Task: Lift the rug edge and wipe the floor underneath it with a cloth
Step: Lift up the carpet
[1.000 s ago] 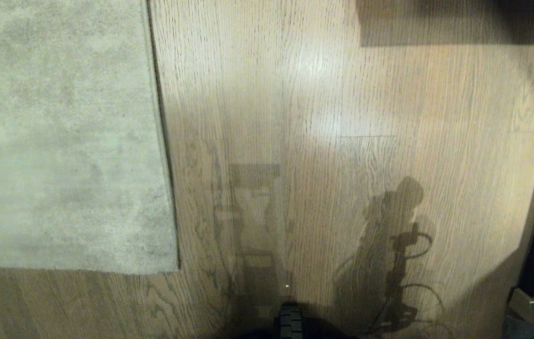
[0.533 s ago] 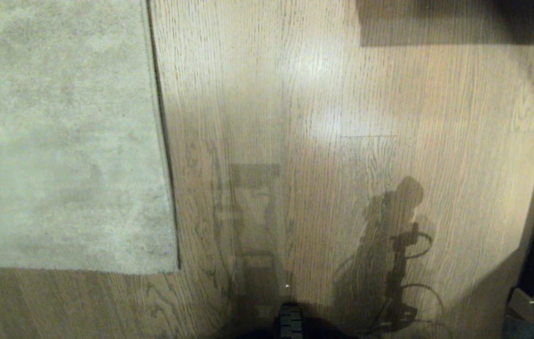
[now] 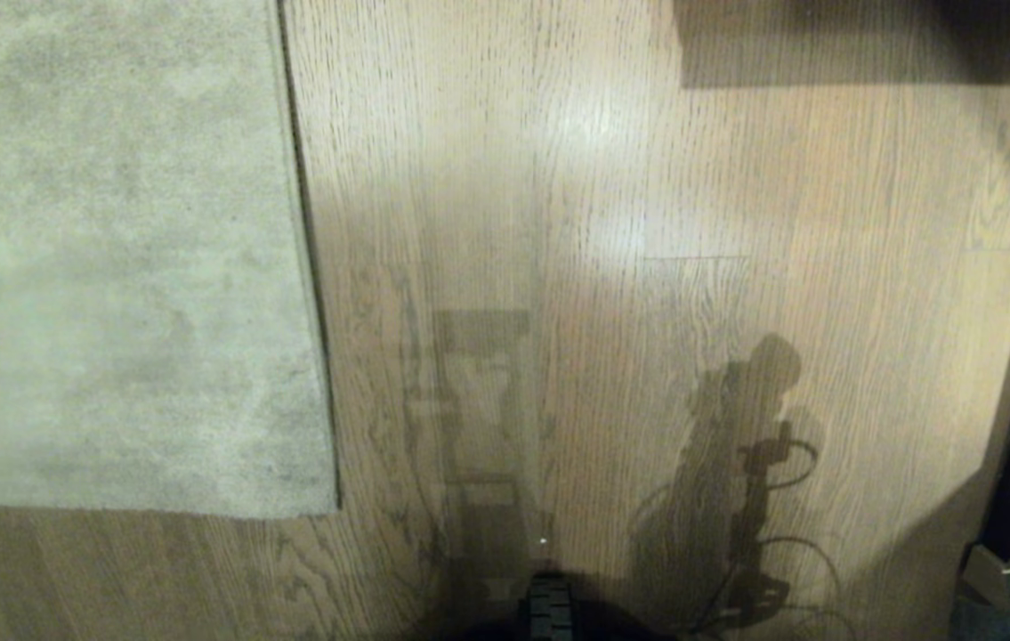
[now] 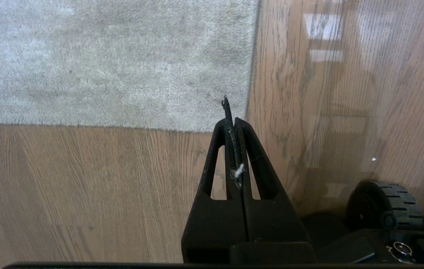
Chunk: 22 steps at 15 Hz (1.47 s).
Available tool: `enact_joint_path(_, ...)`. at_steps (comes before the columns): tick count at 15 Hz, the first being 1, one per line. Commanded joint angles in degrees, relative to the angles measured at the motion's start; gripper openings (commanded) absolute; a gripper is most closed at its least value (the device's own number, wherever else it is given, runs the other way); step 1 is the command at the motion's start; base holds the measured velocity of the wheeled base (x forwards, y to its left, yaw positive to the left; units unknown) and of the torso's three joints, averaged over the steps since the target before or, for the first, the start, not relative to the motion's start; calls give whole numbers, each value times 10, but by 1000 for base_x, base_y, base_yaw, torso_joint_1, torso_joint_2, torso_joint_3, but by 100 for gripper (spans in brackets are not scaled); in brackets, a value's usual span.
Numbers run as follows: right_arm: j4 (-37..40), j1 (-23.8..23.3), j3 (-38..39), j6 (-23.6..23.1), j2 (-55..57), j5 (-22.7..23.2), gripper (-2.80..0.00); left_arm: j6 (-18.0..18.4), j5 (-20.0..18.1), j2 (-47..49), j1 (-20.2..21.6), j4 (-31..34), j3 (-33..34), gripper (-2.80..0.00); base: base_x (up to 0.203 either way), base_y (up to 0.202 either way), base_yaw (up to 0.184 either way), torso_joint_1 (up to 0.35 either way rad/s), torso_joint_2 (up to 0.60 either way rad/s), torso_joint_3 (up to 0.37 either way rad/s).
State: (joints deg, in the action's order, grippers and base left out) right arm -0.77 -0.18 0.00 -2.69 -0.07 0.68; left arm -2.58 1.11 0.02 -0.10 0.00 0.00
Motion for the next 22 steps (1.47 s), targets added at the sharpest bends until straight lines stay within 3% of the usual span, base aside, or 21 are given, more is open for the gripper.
enact_joint_path(1, 0, 0, 0, 0, 1, 0, -280, -1, 0, 0, 0, -1, 0, -280, 0, 0, 0, 0, 0, 0)
enact_joint_path(5, 0, 0, 0, 0, 1, 0, -280, -9, 2, 0, 0, -5, -1, -280, 0, 0, 0, 0, 0, 0)
enact_joint_path(9, 0, 0, 0, 0, 1, 0, -280, -22, 3, 29, 0, -6, -51, -280, 0, 0, 0, 0, 0, 0)
enact_joint_path(15, 0, 0, 0, 0, 1, 0, -280, -22, 1, 189, -4, -7, -139, -280, 0, 0, 0, 0, 0, 0)
enact_joint_path(19, 0, 0, 0, 0, 1, 0, -280, -18, -3, 336, -57, -22, -198, -280, 0, 0, 0, 0, 0, 0)
enact_joint_path(22, 0, 0, 0, 0, 1, 0, -280, -11, -3, 453, -112, -74, -213, -280, 0, 0, 0, 0, 0, 0)
